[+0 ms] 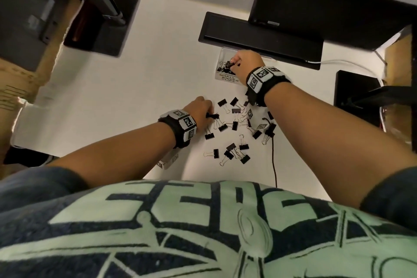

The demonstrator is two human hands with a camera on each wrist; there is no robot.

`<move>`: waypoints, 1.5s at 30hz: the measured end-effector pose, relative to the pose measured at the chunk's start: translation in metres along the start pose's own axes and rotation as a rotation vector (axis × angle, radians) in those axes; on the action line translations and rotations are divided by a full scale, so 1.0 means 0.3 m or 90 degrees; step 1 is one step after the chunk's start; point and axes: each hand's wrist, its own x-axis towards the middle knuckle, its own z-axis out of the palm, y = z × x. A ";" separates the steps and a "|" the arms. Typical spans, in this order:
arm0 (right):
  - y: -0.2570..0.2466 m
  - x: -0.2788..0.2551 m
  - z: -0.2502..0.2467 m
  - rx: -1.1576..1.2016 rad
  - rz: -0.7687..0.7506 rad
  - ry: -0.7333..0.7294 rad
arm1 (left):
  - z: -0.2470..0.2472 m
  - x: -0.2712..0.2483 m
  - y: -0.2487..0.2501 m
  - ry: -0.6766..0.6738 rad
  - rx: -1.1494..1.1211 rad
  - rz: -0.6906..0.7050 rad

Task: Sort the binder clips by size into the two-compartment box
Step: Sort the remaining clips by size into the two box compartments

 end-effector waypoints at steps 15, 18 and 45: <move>0.239 -0.151 -0.075 0.394 0.036 0.056 | 0.006 0.020 0.130 0.080 0.086 0.137; 0.272 -0.176 -0.065 0.457 0.064 0.088 | 0.021 0.032 0.167 0.071 0.085 0.155; 0.442 -0.349 0.068 0.090 0.201 0.041 | 0.068 0.041 0.200 -0.038 0.173 0.239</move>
